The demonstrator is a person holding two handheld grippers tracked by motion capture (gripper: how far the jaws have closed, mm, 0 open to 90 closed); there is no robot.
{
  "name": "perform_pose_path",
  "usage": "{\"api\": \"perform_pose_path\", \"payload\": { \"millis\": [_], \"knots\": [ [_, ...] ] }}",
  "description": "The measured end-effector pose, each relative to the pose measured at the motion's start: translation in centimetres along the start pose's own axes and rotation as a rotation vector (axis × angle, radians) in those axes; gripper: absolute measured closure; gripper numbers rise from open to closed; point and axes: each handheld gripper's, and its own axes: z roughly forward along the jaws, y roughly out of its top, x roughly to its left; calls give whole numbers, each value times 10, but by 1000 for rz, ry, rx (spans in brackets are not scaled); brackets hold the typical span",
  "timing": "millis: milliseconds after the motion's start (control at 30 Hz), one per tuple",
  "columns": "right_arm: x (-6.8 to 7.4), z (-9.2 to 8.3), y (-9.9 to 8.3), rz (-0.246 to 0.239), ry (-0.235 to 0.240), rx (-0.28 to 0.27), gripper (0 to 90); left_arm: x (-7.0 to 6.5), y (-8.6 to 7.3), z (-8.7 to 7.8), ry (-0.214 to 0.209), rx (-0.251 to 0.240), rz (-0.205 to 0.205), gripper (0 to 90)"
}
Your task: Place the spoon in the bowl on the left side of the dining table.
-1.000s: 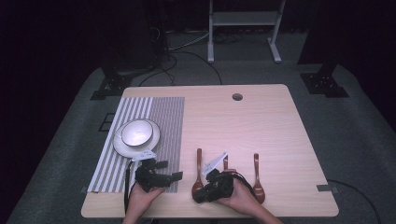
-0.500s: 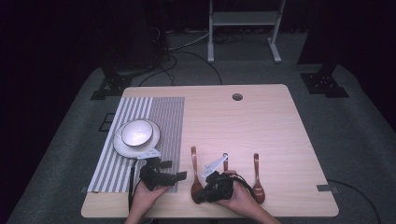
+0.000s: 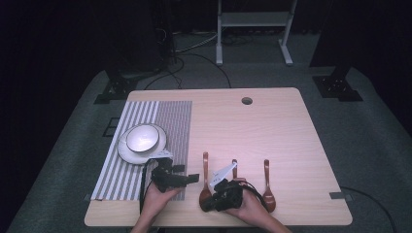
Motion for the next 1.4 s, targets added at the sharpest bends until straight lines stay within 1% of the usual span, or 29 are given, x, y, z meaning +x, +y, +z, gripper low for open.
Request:
{"api": "perform_pose_path", "payload": {
  "millis": [133,300,400,533,633,667,733,767,833,933,1000,1033,1100,1200,1300,1333,1367,1400],
  "knots": [
    [0,0,0,-4,-3,-4,781,0,5,7,4,9,-7,46],
    [1,0,0,-12,-6,-3,780,1,12,14,15,11,-18,49],
    [1,0,0,-17,-7,-3,781,1,16,17,27,17,-17,50],
    [2,0,0,-23,-11,1,781,2,22,22,35,13,-33,69],
    [2,0,0,-25,-11,0,781,1,23,24,35,17,-34,69],
    [2,0,0,-26,-13,-1,781,2,25,27,33,25,-42,70],
    [2,0,0,-26,-13,-1,782,2,25,28,30,25,-47,73],
    [2,0,0,-27,-12,-1,782,3,25,29,24,21,-54,106],
    [2,0,0,-29,-14,-1,782,5,26,32,18,25,-68,110],
    [3,0,0,-31,-15,-1,781,5,27,34,13,28,-78,123],
    [3,0,0,-32,-15,-1,782,5,28,36,1,22,-86,133],
    [3,0,0,-34,-15,-1,782,5,29,37,2,25,-87,137],
    [3,0,0,-37,-17,-2,781,4,30,38,-4,24,-89,187],
    [3,0,0,-43,-21,0,781,3,33,41,-1,33,-88,202],
    [3,0,0,-44,-20,-2,782,2,34,43,-2,43,-90,277],
    [3,0,0,-43,-21,-3,782,2,34,43,-3,45,-92,277],
    [3,0,0,-46,-22,-2,782,2,34,44,-3,45,-99,297],
    [3,0,0,-48,-23,-2,782,3,35,45,-6,58,-97,336]
  ]
}}
